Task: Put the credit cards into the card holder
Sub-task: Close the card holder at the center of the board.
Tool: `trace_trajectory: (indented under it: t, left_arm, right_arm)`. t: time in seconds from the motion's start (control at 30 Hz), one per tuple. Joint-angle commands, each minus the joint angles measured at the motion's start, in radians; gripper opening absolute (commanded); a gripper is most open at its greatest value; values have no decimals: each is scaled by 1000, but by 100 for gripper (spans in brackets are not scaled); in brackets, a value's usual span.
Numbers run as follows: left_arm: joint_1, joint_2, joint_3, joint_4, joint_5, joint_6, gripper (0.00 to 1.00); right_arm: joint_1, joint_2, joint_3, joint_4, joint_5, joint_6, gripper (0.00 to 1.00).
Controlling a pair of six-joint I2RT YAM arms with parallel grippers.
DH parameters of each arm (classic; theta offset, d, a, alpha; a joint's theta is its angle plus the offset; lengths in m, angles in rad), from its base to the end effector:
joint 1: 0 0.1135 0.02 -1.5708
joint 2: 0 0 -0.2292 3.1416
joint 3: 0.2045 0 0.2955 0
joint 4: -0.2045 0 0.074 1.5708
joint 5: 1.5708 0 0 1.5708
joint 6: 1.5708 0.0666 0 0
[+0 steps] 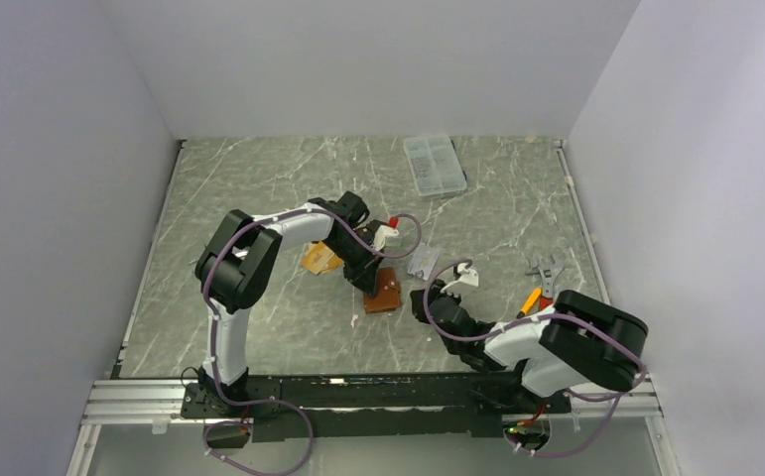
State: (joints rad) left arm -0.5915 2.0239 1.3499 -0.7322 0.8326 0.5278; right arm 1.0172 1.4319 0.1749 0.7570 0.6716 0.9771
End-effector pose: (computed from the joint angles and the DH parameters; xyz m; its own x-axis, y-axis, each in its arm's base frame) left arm 0.3073 -0.2658 0.0687 -0.4678 0.7225 -0.5091 0.8235 0.1472 -0.5479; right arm 0.1642 0.1869 0.0233 -0.4550 0.4980 -0.7382 -0.0030 0.8281 0.5605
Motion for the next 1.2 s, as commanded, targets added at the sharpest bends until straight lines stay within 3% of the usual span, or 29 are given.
trace_trajectory:
  t: [0.0,0.17,0.3,0.43,0.6,0.73,0.83,0.87,0.9,1.07,1.17]
  left_arm:
    - [-7,-49,-11,63,-40,-20,0]
    - [-7,-46,-13,92,-53,-66,1]
    - [-6,-82,-10,75,-7,-69,5]
    - [4,-204,-29,57,11,-53,22]
    - [40,-342,20,-15,-27,-46,41]
    - [117,-351,89,-126,10,-13,47]
    - [168,-402,66,-152,-17,15,75]
    - [187,-435,40,-136,-41,17,92]
    - [206,-466,12,-119,-62,22,98]
    - [280,-566,-19,-184,-140,72,98]
    - [326,-636,-33,-213,-106,126,98]
  right_arm:
    - [-7,-97,-7,2,-75,-58,22]
    - [-64,-164,51,-118,-186,-55,25]
    - [-110,-218,144,-337,-302,-62,31]
    - [-134,-276,241,-574,-314,-83,41]
    - [-168,-285,331,-697,-367,-124,47]
    - [-171,-131,485,-783,-374,-221,47]
    - [-178,26,680,-875,-382,-305,47]
    - [-177,77,732,-895,-382,-331,47]
    - [-177,126,777,-914,-386,-350,46]
    - [-174,303,915,-919,-426,-407,47]
    - [-164,377,950,-915,-443,-413,47]
